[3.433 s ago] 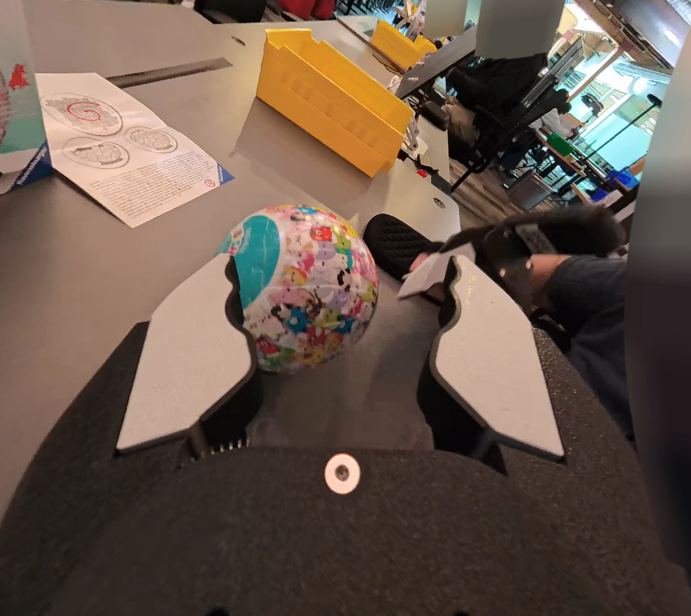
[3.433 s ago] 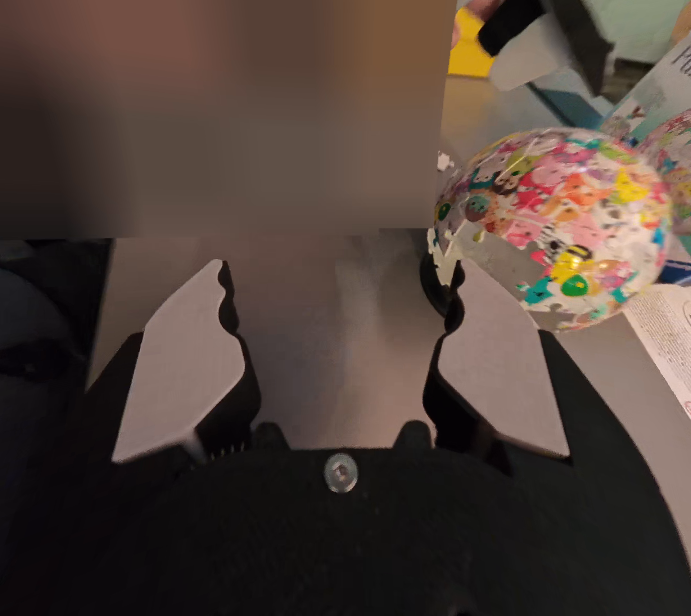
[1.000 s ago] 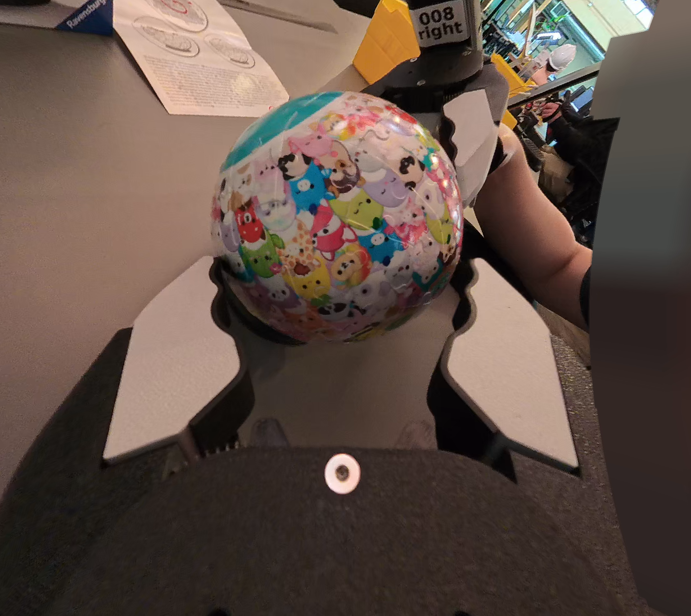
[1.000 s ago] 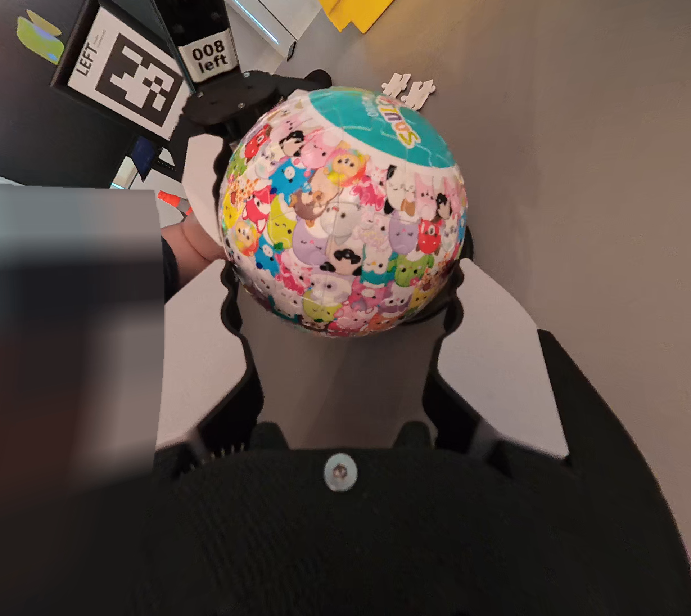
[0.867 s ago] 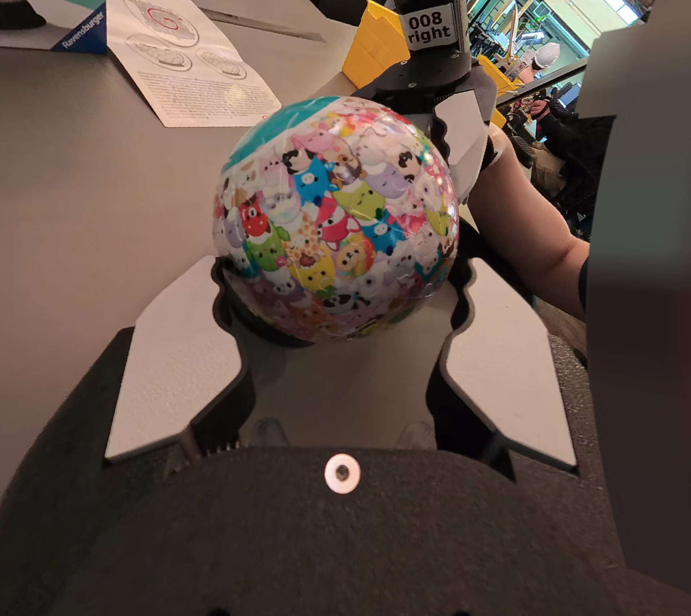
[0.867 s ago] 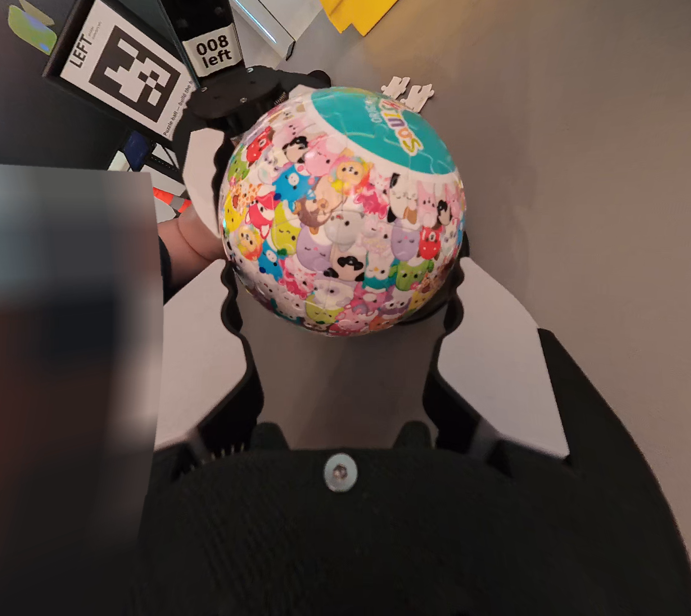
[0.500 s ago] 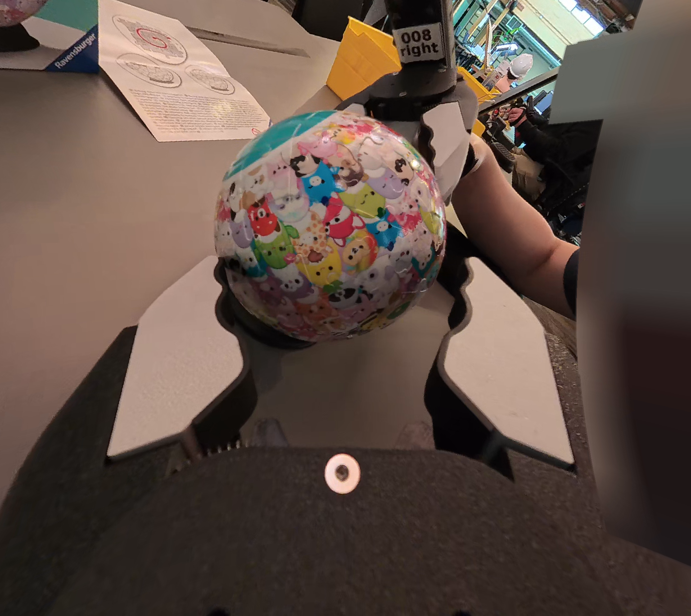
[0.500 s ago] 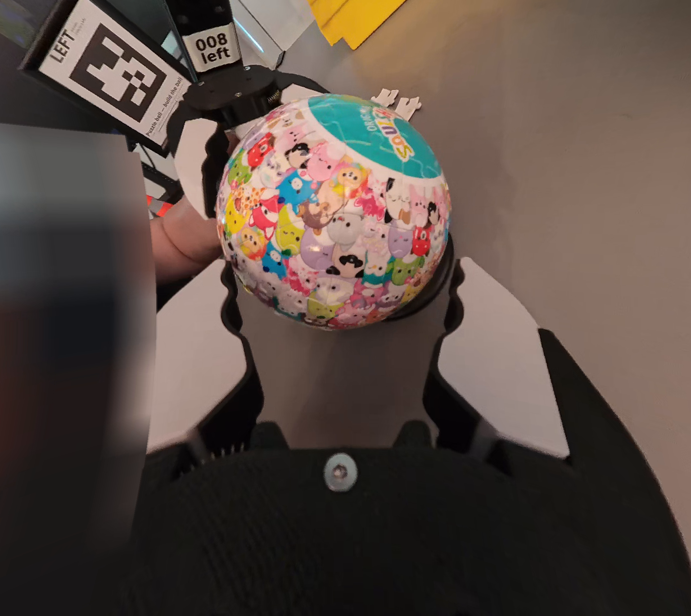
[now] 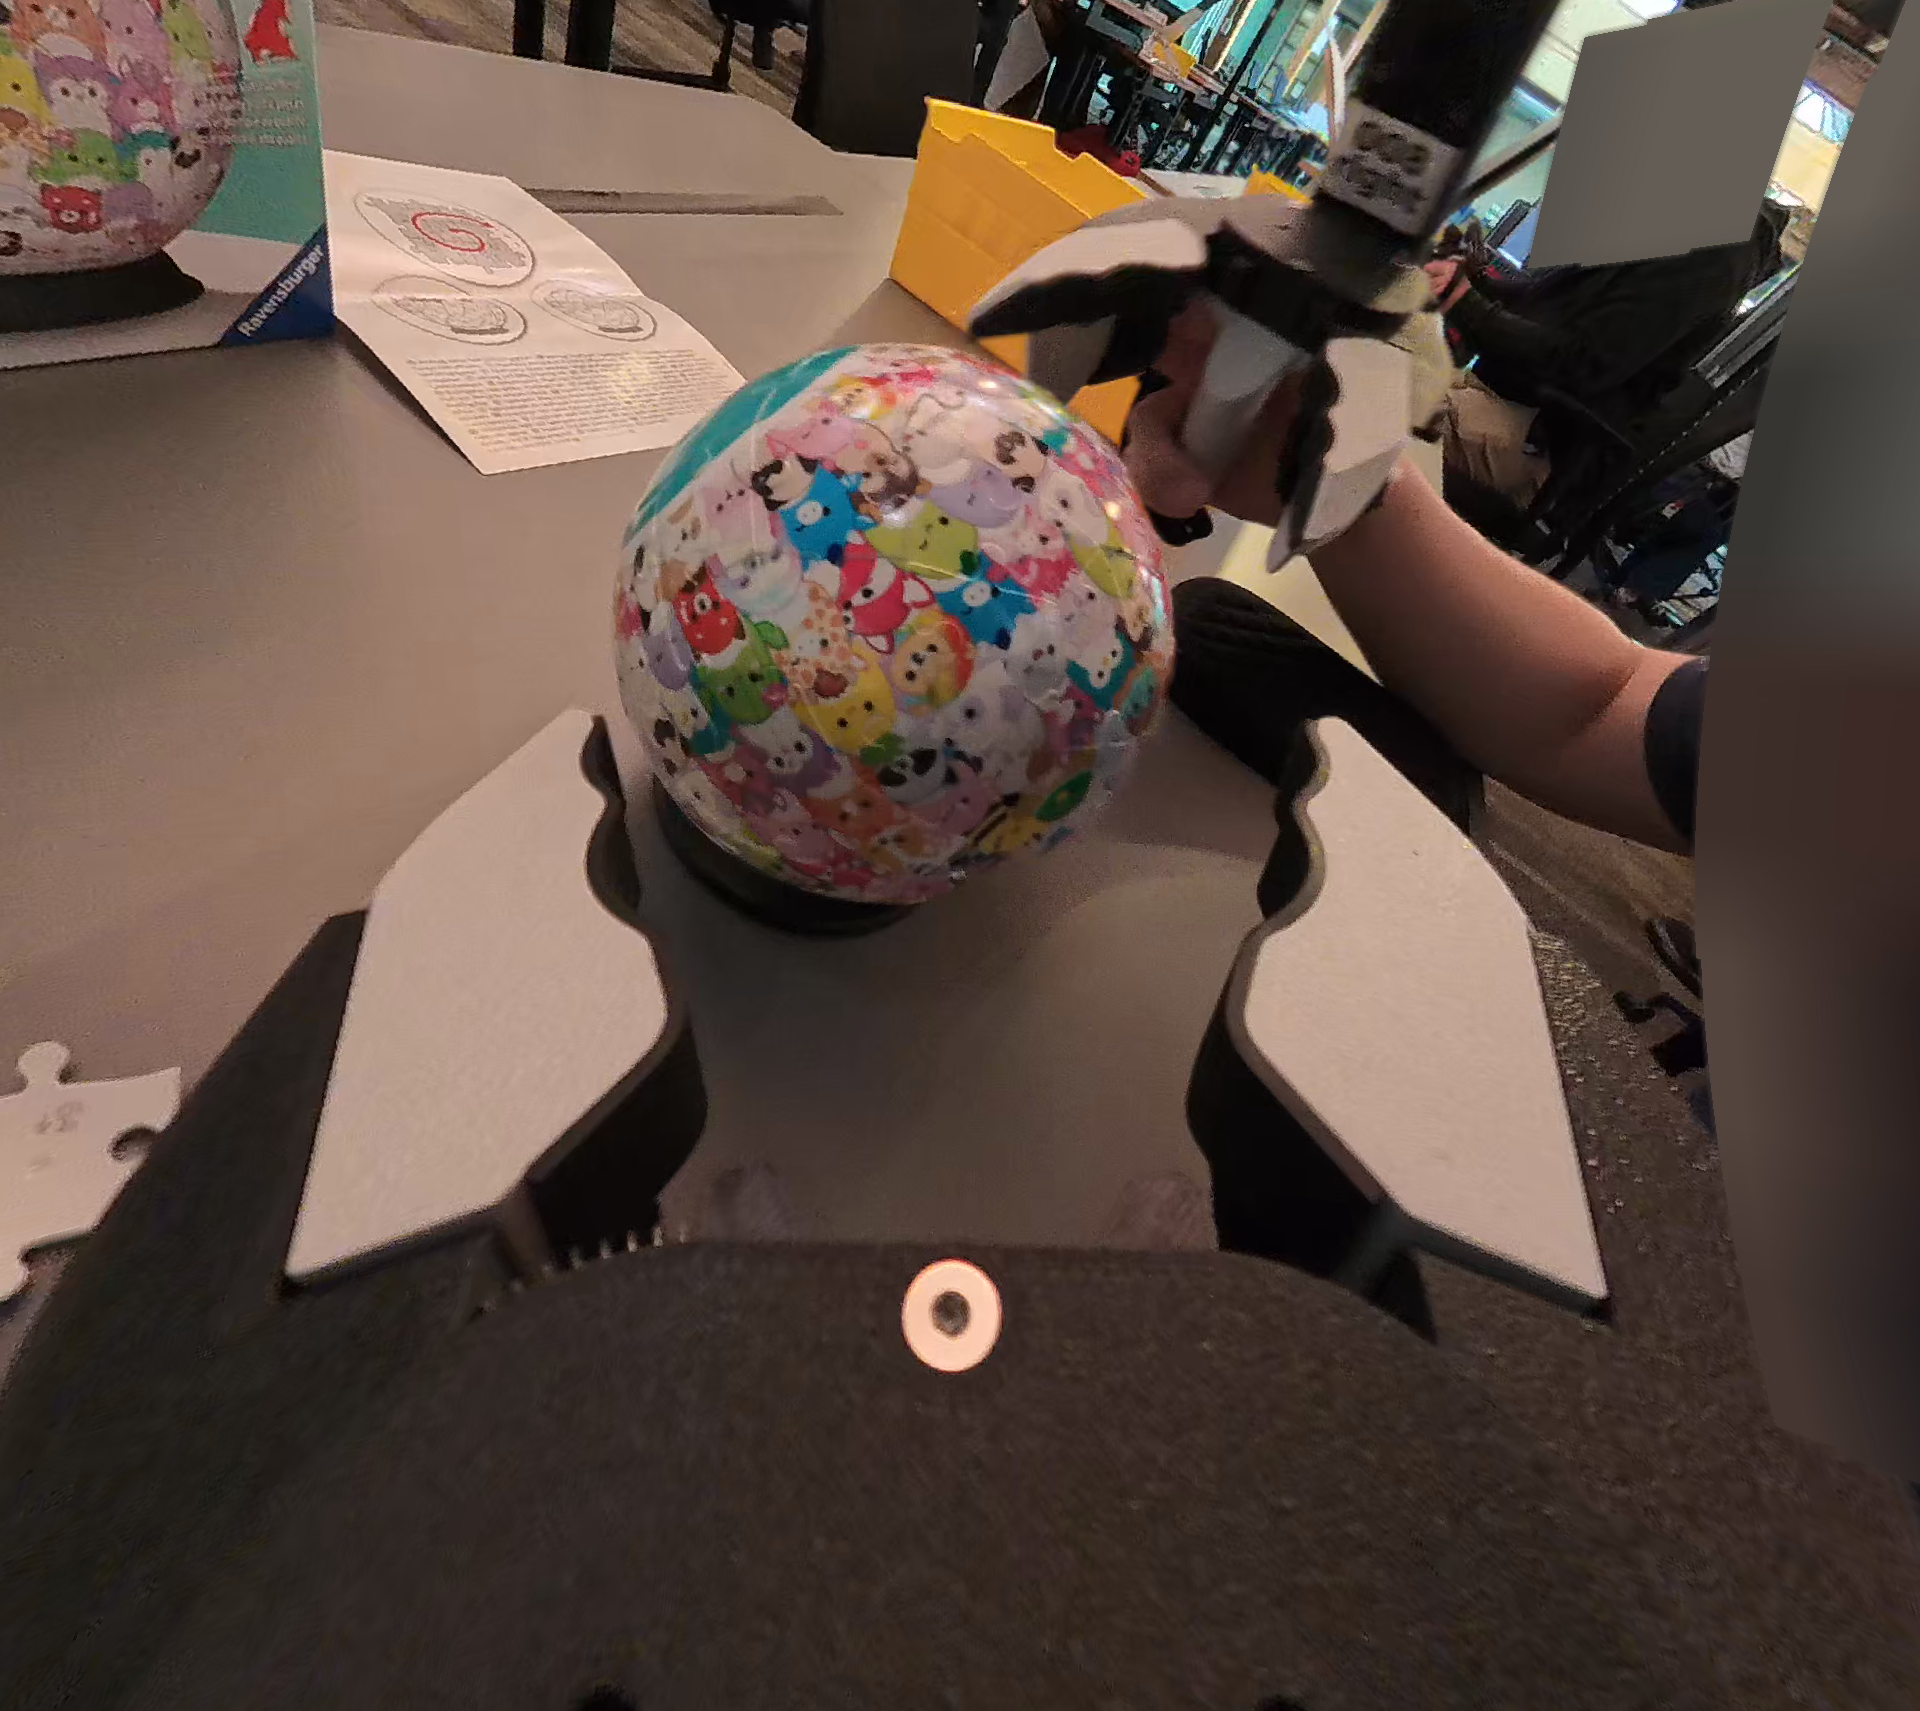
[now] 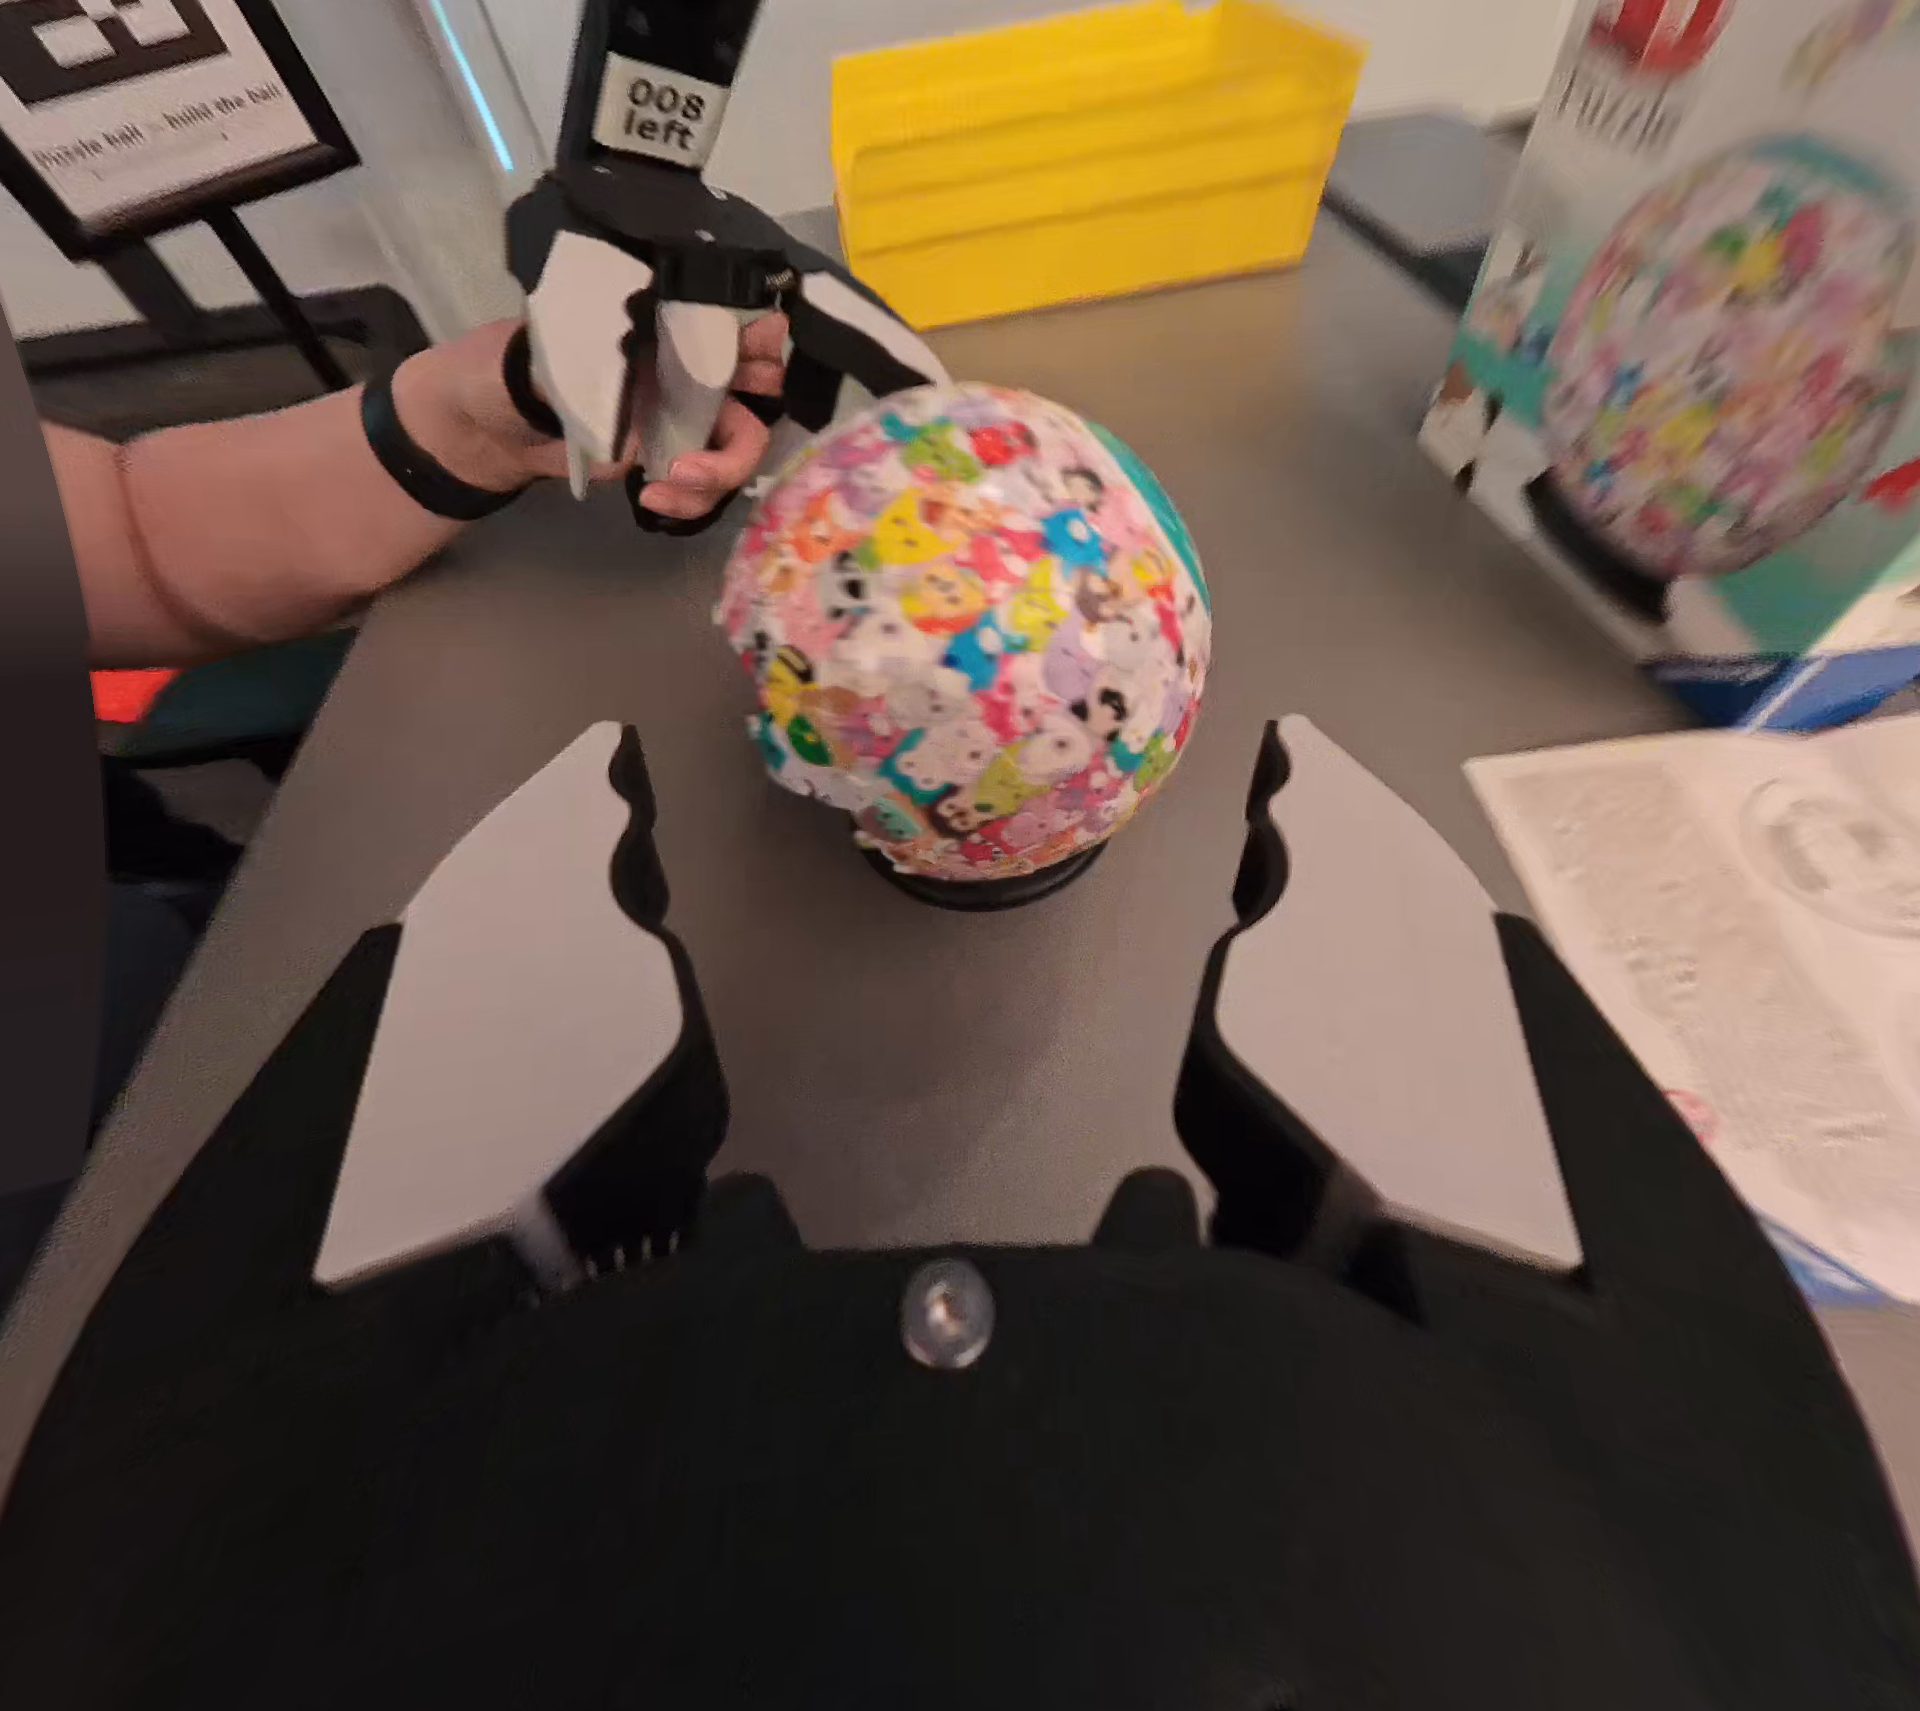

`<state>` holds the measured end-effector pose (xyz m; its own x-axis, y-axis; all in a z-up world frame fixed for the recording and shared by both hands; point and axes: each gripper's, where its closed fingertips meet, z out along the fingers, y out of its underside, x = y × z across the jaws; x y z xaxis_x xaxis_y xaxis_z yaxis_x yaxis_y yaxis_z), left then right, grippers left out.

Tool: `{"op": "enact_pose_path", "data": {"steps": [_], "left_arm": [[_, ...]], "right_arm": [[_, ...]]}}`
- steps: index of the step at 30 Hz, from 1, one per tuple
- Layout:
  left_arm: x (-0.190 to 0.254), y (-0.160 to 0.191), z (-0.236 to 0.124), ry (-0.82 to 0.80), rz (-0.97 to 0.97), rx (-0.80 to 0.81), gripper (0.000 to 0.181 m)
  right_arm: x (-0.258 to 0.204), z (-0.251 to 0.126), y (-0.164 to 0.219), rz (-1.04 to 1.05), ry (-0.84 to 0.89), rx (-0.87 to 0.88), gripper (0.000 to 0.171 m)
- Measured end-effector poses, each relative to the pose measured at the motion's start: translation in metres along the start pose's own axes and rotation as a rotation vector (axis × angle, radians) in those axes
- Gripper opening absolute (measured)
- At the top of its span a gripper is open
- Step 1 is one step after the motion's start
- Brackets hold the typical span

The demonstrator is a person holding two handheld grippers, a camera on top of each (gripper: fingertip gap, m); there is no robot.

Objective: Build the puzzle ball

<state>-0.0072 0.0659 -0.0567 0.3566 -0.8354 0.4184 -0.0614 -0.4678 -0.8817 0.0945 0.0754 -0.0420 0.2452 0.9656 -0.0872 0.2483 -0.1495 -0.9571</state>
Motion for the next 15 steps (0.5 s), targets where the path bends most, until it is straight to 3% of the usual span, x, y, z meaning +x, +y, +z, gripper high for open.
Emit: {"op": "enact_pose_path", "data": {"steps": [4,11,15], "left_arm": [[0.015,0.009,-0.014,-0.006,0.005,0.012,0.117],[0.040,0.044,-0.030,-0.063,0.059,-0.014,0.111],[0.053,0.045,-0.049,-0.053,0.060,0.067,0.093]], "right_arm": [[-0.050,-0.022,-0.015,-0.203,0.129,0.106,0.101],[-0.098,0.030,0.037,-0.354,0.257,-0.143,0.077],[-0.105,0.049,0.033,-0.375,0.366,-0.130,0.014]]}}
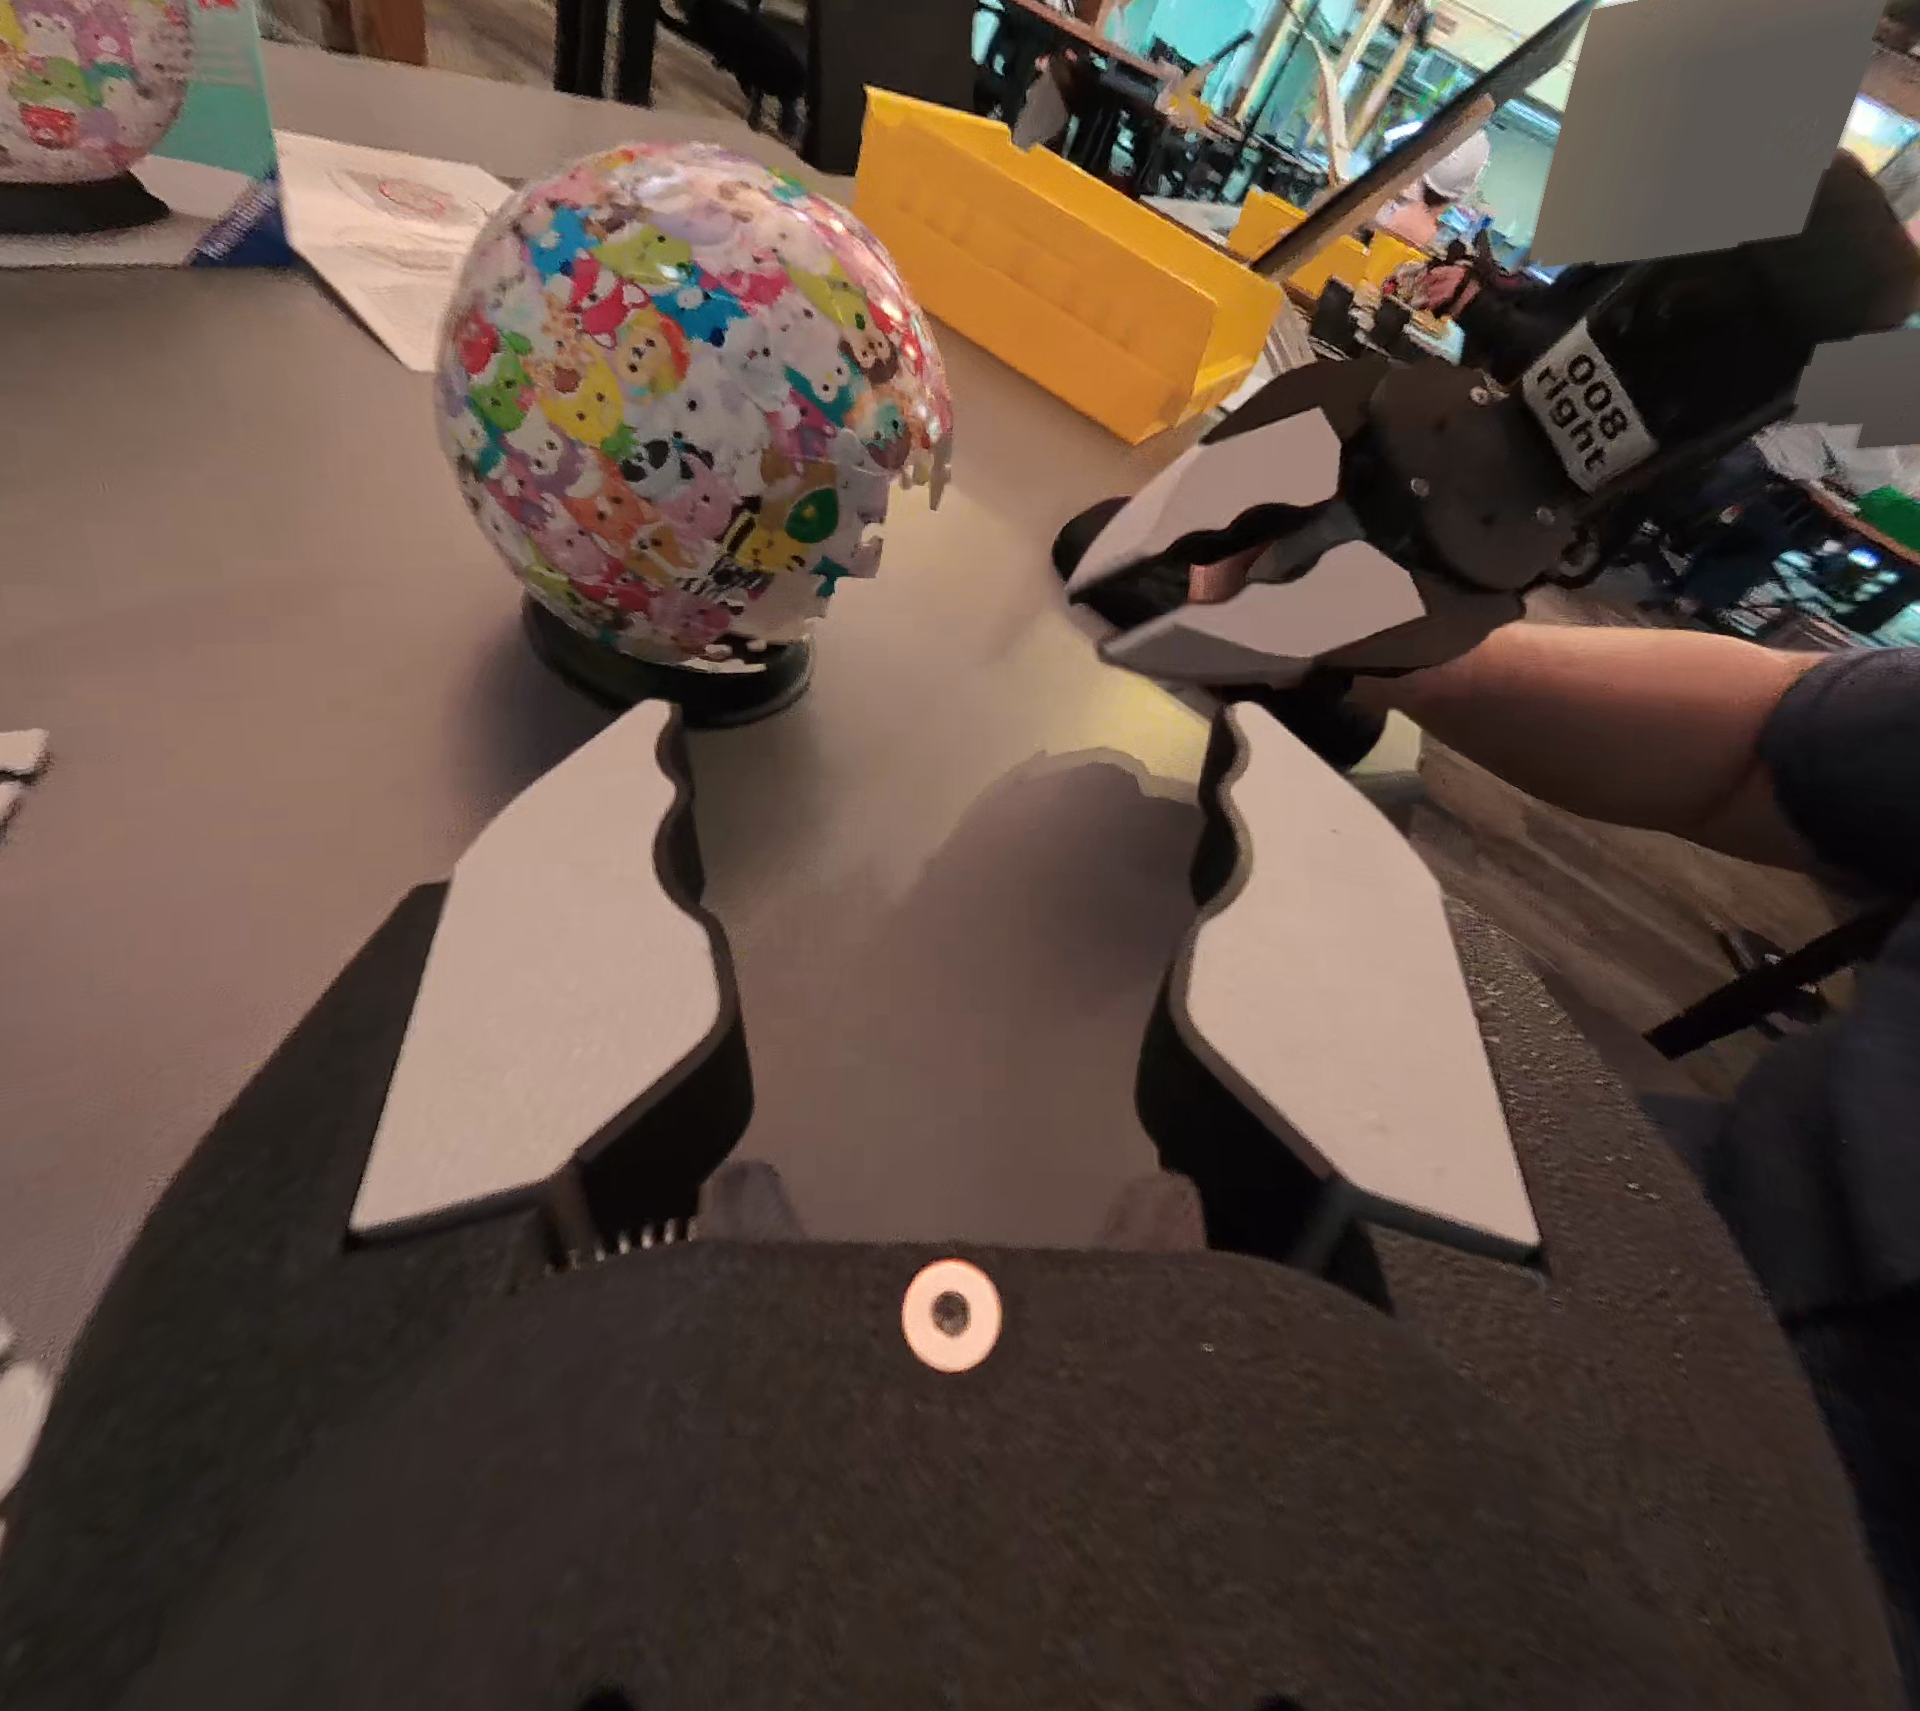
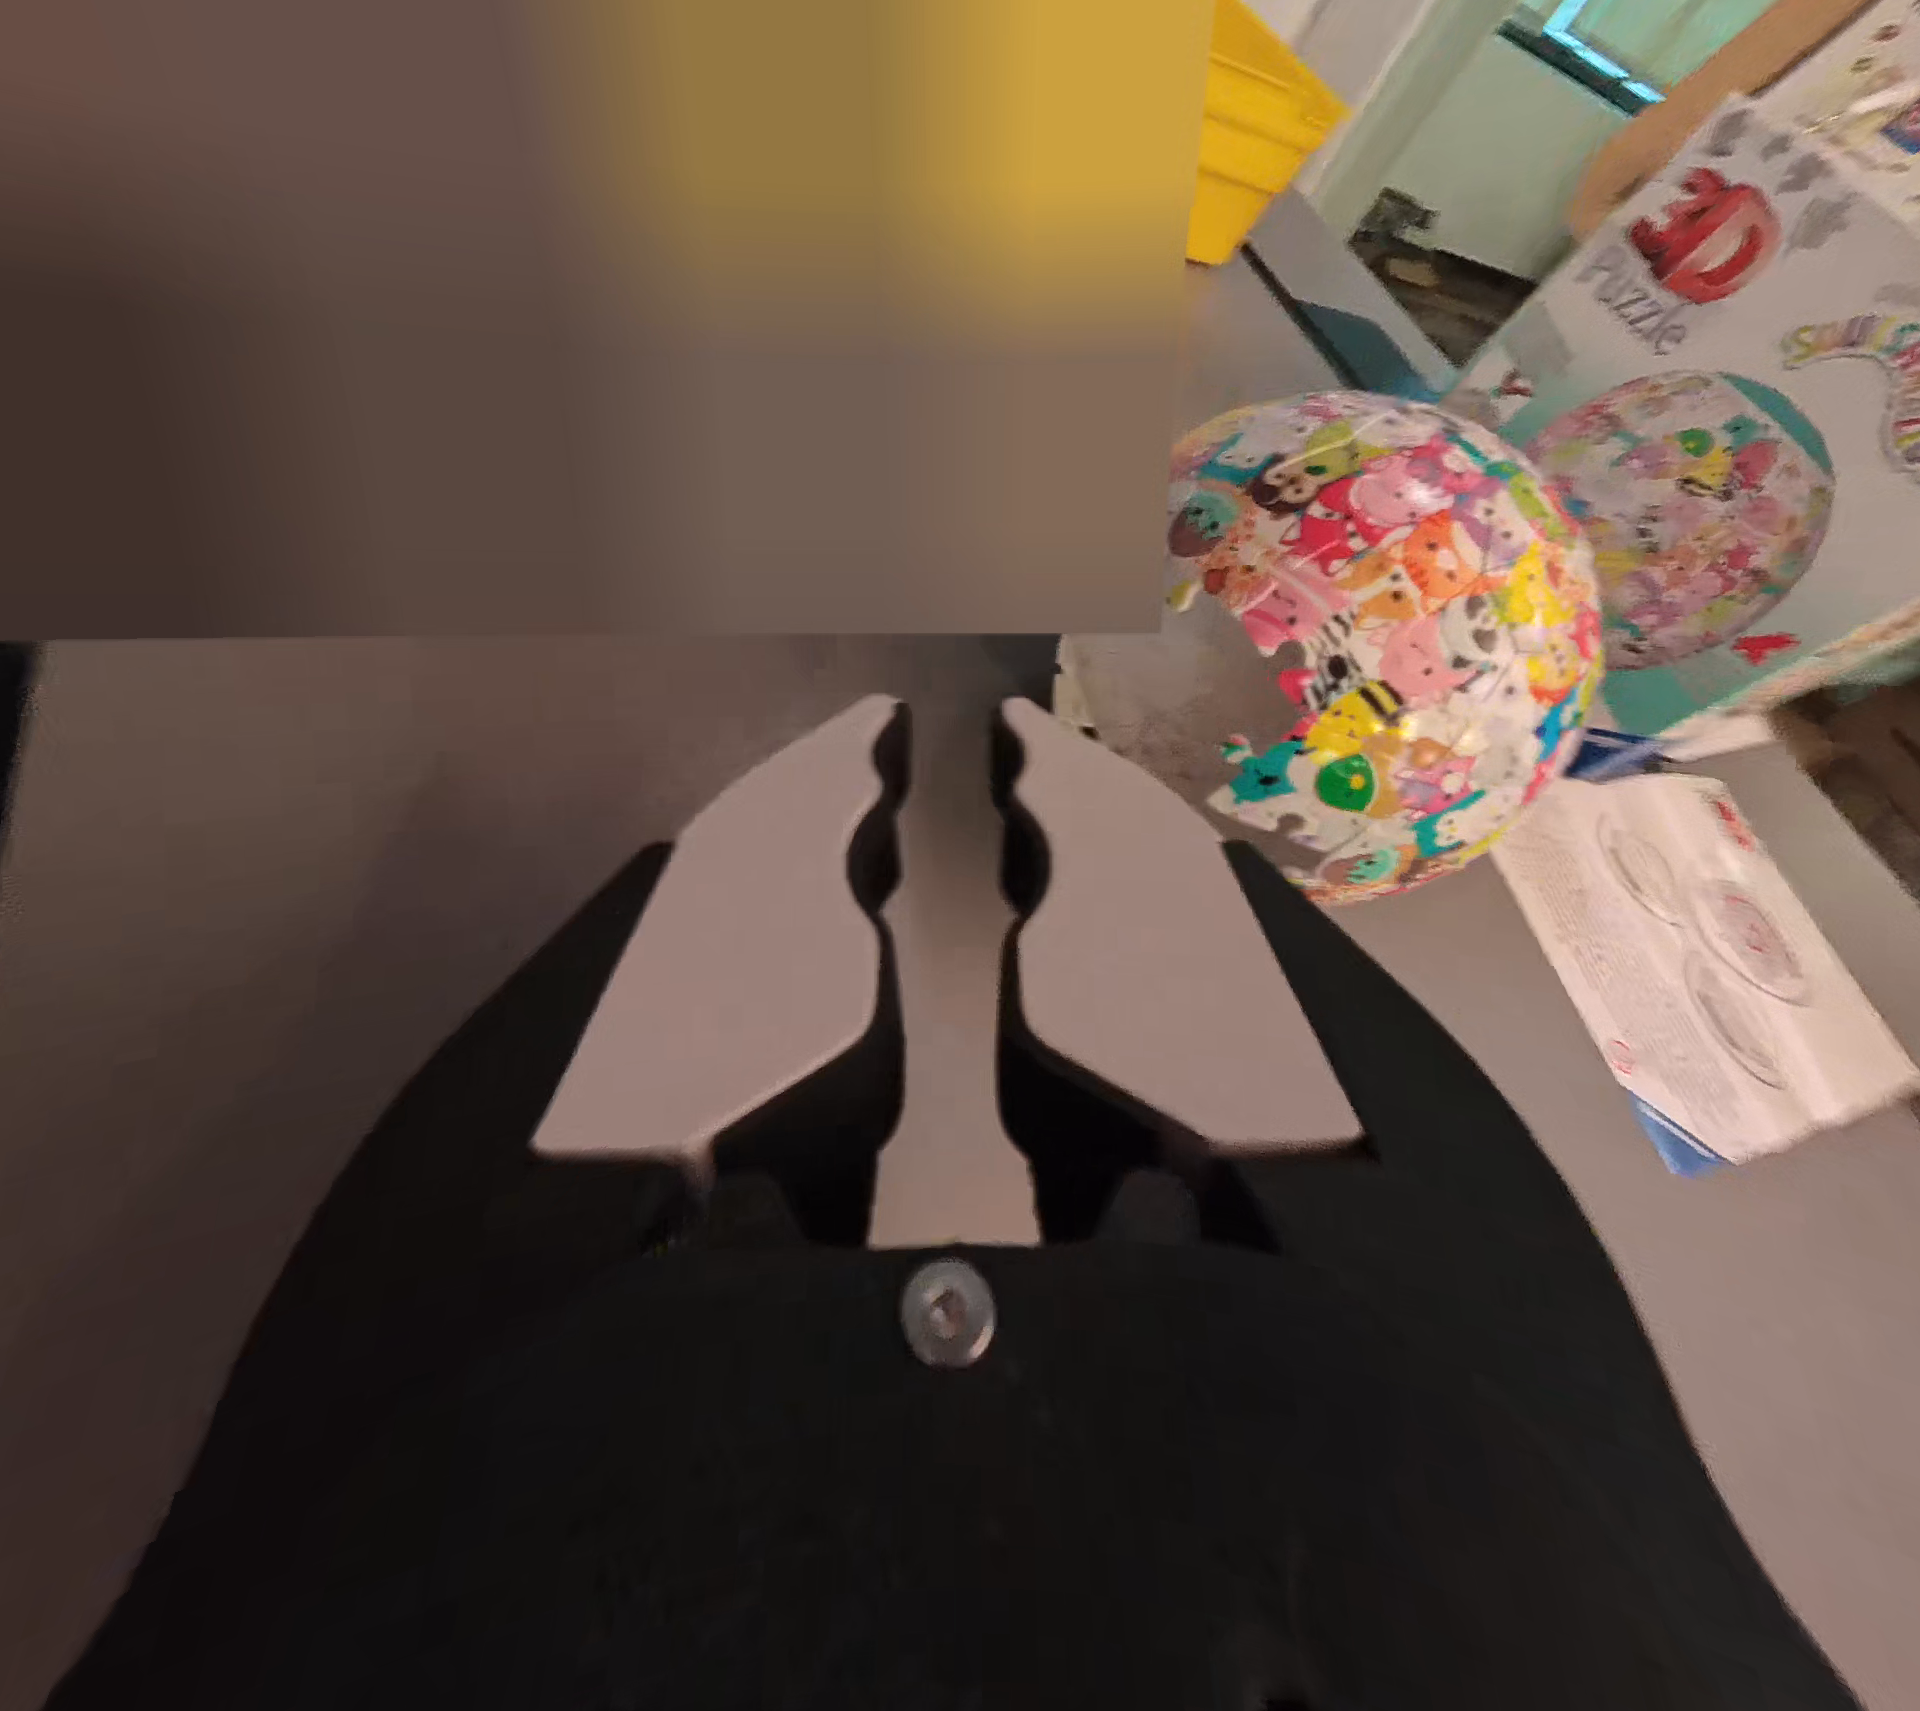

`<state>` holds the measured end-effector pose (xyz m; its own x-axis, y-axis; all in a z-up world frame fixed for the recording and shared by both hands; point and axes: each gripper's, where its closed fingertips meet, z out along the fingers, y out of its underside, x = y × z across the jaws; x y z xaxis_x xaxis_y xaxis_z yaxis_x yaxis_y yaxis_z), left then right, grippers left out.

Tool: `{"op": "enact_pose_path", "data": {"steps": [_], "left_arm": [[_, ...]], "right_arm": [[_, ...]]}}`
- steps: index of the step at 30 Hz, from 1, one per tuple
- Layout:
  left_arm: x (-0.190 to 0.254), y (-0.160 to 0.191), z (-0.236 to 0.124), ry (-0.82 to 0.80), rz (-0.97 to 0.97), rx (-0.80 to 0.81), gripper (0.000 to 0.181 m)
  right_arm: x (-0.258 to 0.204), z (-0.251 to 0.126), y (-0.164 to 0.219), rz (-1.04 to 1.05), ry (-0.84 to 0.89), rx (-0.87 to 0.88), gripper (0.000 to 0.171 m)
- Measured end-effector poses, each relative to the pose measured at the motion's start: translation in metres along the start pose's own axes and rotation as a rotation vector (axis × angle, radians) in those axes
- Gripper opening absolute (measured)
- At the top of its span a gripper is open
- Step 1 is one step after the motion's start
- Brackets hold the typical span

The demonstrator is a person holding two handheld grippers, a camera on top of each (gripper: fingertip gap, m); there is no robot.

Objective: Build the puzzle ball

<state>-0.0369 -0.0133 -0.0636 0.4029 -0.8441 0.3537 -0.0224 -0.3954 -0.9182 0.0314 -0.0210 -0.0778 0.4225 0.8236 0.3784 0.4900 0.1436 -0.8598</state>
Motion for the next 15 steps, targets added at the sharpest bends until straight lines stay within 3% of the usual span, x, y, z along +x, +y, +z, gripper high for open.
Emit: {"op": "enact_pose_path", "data": {"steps": [3,8,11,15], "left_arm": [[-0.002,0.001,-0.017,-0.053,0.046,0.045,0.085],[-0.011,0.018,-0.036,-0.146,0.093,-0.008,0.082],[-0.010,0.017,-0.046,-0.134,0.061,0.050,0.081],[-0.011,0.009,-0.063,-0.128,0.051,0.126,0.080]], "right_arm": [[0.009,0.017,0.008,-0.041,0.161,-0.108,0.001],[0.032,0.037,0.023,-0.250,0.457,-0.326,0.002],[0.049,0.044,0.023,-0.252,0.611,-0.332,0.005],[0.047,0.057,0.038,-0.170,0.572,-0.364,0.006]]}}
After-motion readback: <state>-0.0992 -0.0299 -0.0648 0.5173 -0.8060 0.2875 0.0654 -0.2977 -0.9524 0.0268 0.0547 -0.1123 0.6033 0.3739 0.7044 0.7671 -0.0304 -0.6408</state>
